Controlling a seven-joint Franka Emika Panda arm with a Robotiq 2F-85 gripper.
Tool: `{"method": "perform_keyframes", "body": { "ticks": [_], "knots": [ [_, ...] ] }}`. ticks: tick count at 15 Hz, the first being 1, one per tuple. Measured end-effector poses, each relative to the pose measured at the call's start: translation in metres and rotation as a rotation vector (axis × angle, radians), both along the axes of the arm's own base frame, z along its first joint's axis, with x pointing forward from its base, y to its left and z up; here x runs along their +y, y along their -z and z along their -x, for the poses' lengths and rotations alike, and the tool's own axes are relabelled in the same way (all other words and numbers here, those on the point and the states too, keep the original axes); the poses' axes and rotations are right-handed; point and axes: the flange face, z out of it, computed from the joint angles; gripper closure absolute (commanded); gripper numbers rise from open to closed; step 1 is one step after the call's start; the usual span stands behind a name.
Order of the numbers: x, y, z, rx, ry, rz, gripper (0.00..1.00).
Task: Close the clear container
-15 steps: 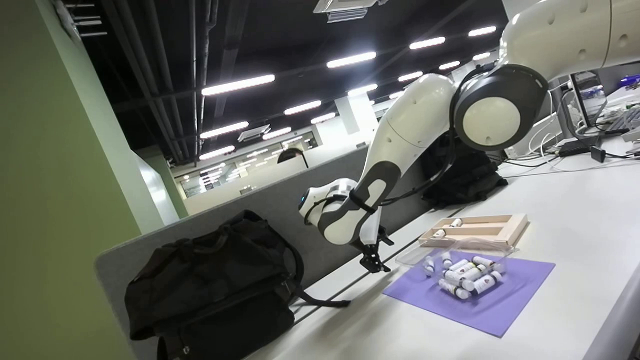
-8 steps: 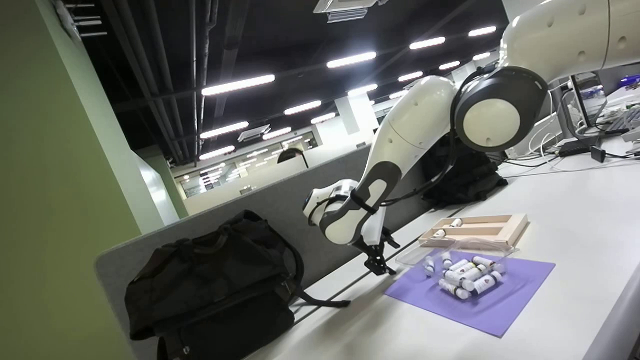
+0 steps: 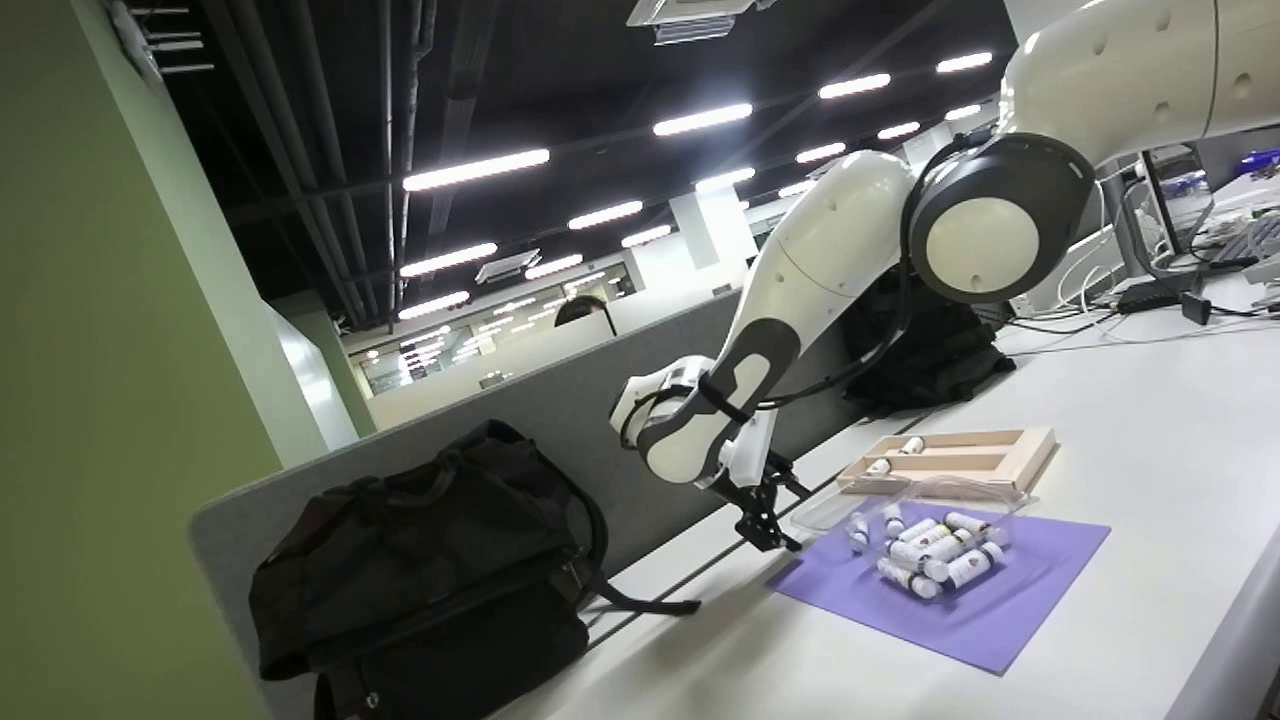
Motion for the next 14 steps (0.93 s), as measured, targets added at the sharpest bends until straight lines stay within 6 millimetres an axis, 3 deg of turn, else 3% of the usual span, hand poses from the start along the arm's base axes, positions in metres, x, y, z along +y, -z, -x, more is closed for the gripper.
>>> {"method": "perform_keyframes", "body": {
  "ticks": [14],
  "knots": [
    [-0.014, -0.009, 0.007, 0.082, 0.057, 0.041, 0.00]
  ]
}}
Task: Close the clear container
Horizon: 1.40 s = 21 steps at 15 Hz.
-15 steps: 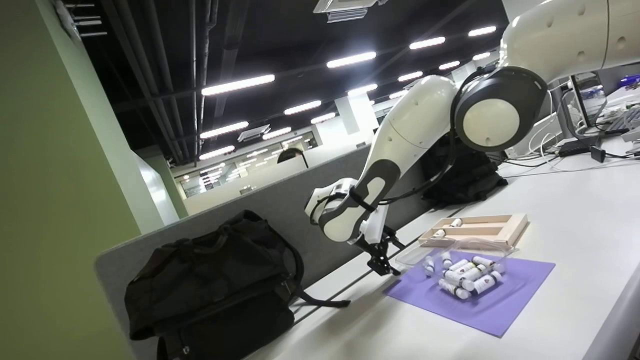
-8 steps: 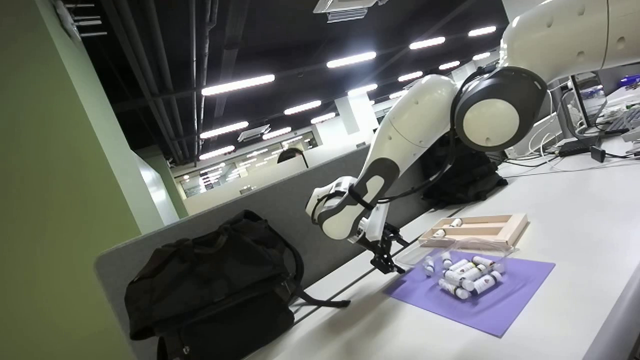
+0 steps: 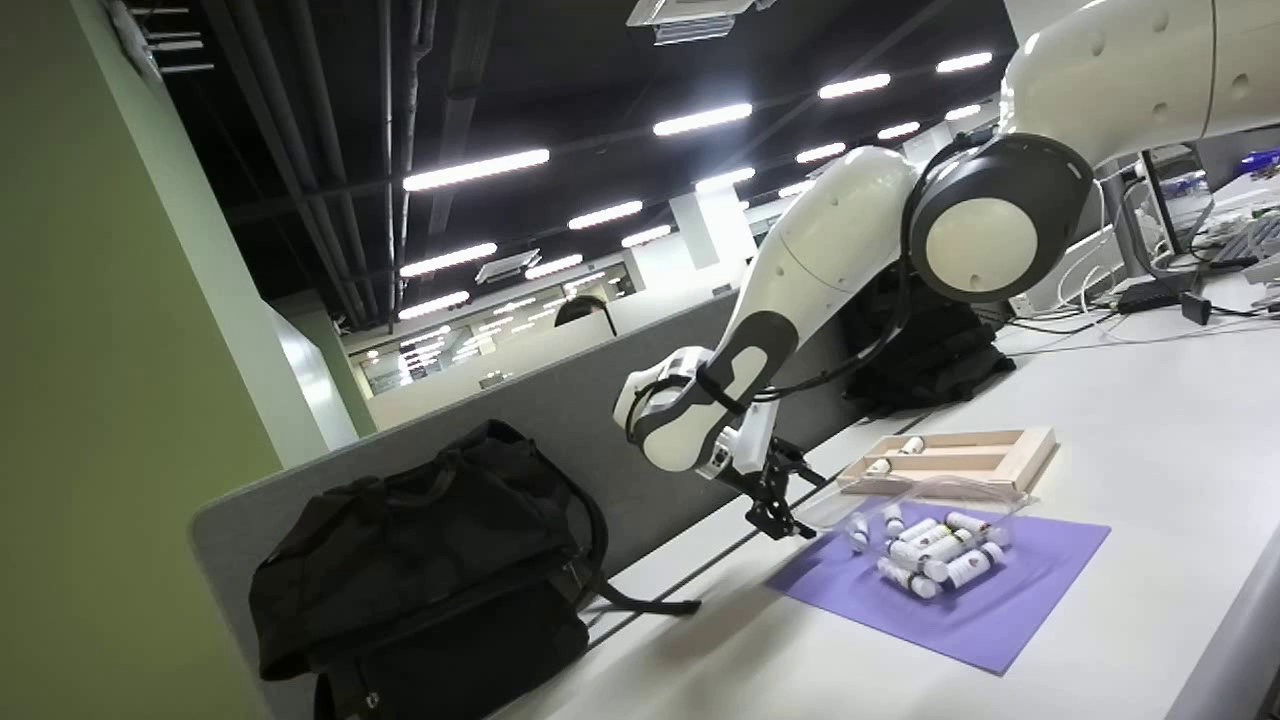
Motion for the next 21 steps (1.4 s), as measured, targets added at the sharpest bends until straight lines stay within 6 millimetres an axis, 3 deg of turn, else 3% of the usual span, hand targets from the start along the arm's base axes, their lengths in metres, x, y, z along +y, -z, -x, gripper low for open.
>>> {"method": "perform_keyframes", "body": {
  "ticks": [9, 21],
  "knots": [
    [-0.018, -0.021, -0.005, 0.007, 0.039, 0.032, 0.00],
    [-0.067, -0.023, -0.016, -0.006, 0.099, 0.078, 0.00]
  ]
}}
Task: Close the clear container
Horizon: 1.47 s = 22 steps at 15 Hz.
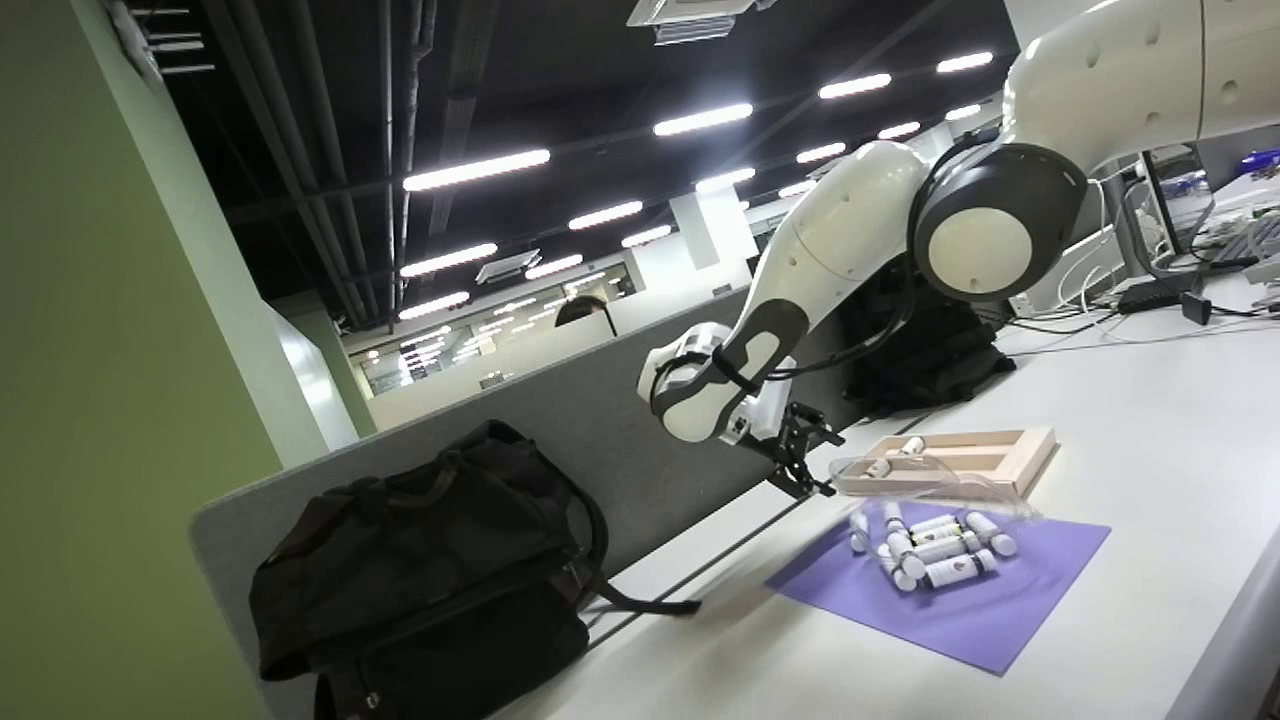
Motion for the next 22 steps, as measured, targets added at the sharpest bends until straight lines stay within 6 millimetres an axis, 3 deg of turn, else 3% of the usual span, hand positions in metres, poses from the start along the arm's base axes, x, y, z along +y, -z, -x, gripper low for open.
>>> {"method": "perform_keyframes", "body": {
  "ticks": [22],
  "knots": [
    [-0.060, 0.016, -0.006, -0.187, 0.303, 0.162, 0.00]
  ]
}}
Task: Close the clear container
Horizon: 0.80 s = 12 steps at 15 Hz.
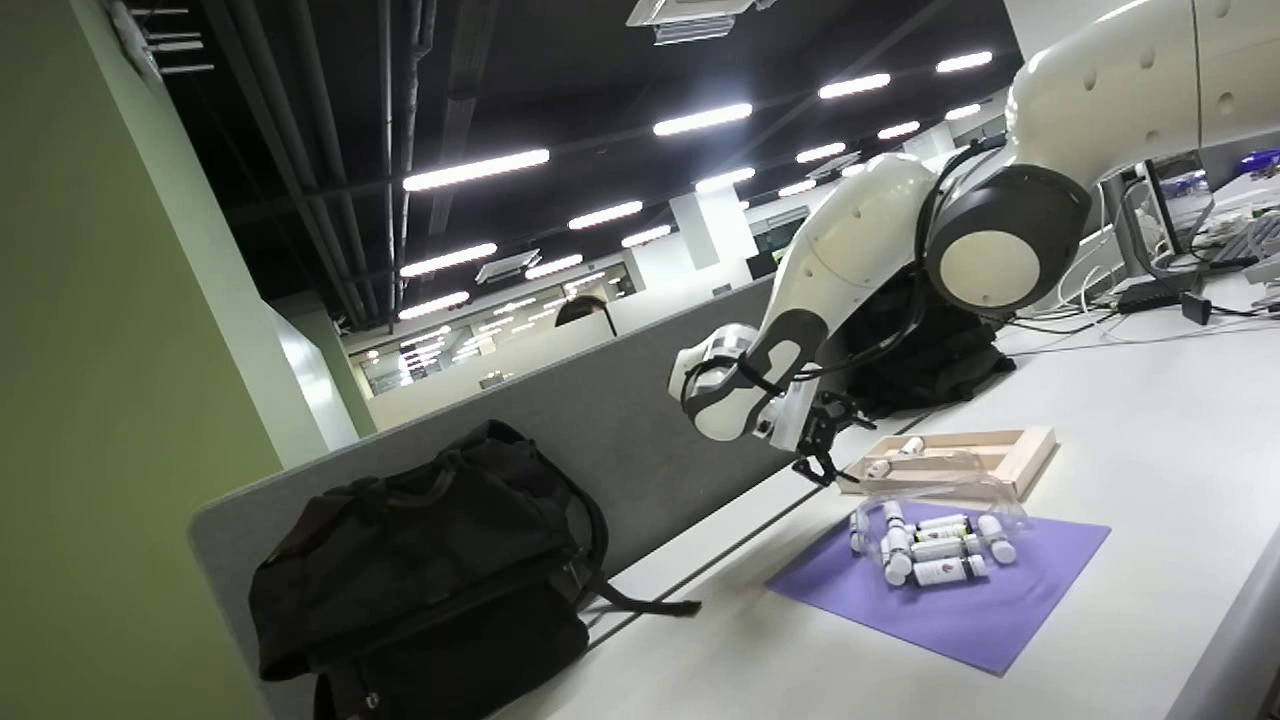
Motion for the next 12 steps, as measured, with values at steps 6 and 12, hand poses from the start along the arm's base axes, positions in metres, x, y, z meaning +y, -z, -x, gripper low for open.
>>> {"method": "perform_keyframes", "body": {
  "ticks": [6, 12],
  "knots": [
    [-0.004, 0.020, 0.008, -0.030, 0.118, 0.009, 0.00],
    [-0.006, 0.032, 0.013, -0.023, 0.156, 0.035, 0.00]
  ]
}}
